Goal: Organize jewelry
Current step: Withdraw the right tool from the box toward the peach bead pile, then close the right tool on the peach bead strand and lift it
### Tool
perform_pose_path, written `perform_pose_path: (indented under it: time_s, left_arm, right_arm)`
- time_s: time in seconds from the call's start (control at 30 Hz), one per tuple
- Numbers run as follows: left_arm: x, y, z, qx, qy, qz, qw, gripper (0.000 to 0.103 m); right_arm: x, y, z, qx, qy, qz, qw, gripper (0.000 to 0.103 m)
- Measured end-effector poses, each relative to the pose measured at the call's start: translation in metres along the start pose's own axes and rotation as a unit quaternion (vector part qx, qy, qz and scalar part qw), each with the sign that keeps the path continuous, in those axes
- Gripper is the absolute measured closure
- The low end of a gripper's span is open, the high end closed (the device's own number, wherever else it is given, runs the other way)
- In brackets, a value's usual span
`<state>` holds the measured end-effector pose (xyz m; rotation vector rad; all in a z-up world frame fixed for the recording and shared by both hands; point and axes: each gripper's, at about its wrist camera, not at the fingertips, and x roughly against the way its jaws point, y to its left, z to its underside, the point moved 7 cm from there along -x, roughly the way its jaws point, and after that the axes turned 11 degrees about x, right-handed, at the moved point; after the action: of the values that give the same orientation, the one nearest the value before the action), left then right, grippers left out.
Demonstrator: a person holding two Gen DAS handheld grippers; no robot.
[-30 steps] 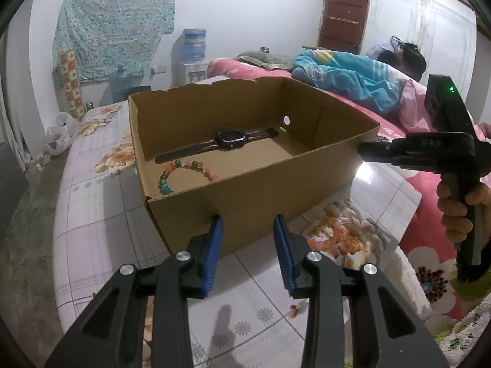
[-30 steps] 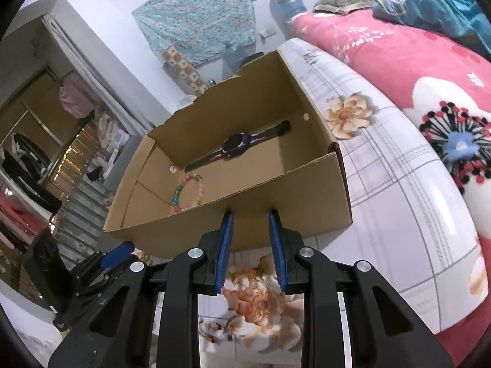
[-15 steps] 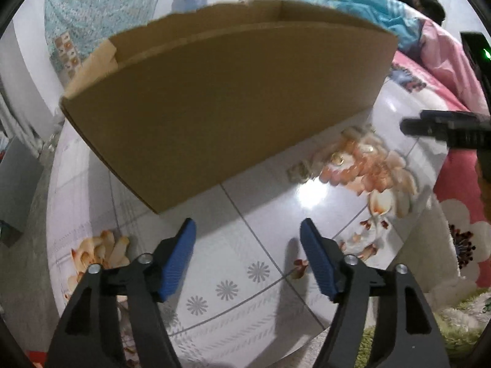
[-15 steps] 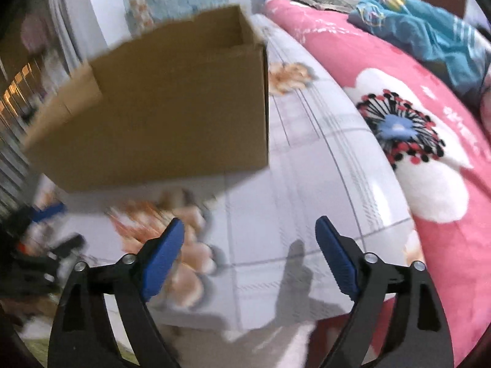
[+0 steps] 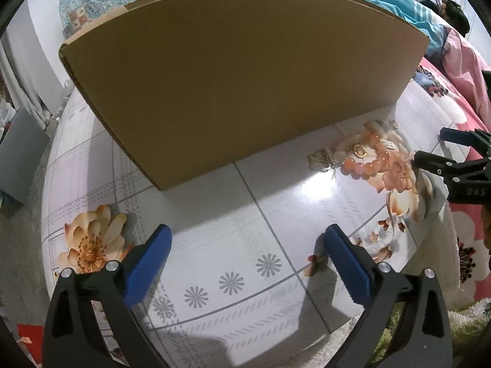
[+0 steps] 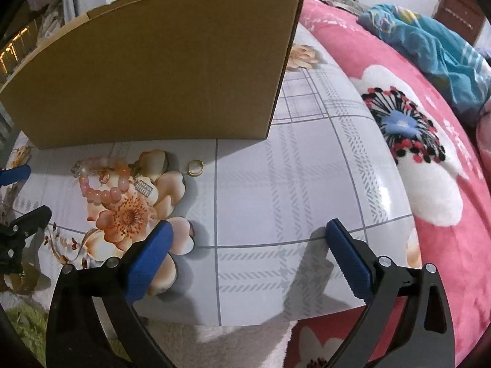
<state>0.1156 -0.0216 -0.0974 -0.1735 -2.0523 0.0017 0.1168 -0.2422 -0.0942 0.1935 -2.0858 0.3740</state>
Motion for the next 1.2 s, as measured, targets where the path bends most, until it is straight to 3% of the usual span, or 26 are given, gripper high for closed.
perform_pose_path:
  time_s: [0.13, 0.17, 0.3, 0.43, 0.53, 0.67, 1.0, 1.2]
  left_arm:
    - [0.0, 0.0, 0.001, 0.0, -0.006, 0.001, 1.0, 0.005]
    - [0.0, 0.0, 0.001, 0.001, -0.006, 0.001, 1.0, 0.005]
    - [0.002, 0.003, 0.002, -0.003, -0.012, 0.004, 0.9999, 0.005]
    - [0.004, 0.005, 0.004, -0.005, -0.024, 0.008, 0.9997, 0.005]
    - [0.004, 0.004, 0.004, -0.008, -0.029, 0.01, 0.9995, 0.005]
    - [0.005, 0.007, 0.005, -0.01, -0.033, 0.012, 0.9993, 0.005]
    - [0.006, 0.009, 0.006, -0.014, -0.038, 0.016, 0.999, 0.005]
    - [0.005, 0.008, 0.005, -0.015, -0.041, 0.017, 0.9989, 0.005]
  right_arm:
    - [0.004, -0.008, -0.003, 0.013, 0.008, 0.011, 1.0, 0.008]
    - [0.015, -0.009, -0.009, 0.0, -0.013, 0.012, 1.0, 0.012]
    - [0.05, 0.014, -0.035, -0.007, -0.089, -0.079, 0.993, 0.02]
    - [0.046, 0.045, -0.042, 0.003, -0.077, -0.145, 0.986, 0.047]
    - [0.034, 0.057, -0.045, 0.015, -0.055, -0.151, 0.987, 0.066]
    - [0.022, 0.058, -0.049, 0.027, -0.034, -0.149, 0.988, 0.082]
    - [0.0, 0.06, -0.051, 0.037, 0.006, -0.136, 0.99, 0.087]
    - [0.001, 0.062, -0.052, 0.052, 0.004, -0.131, 0.99, 0.096]
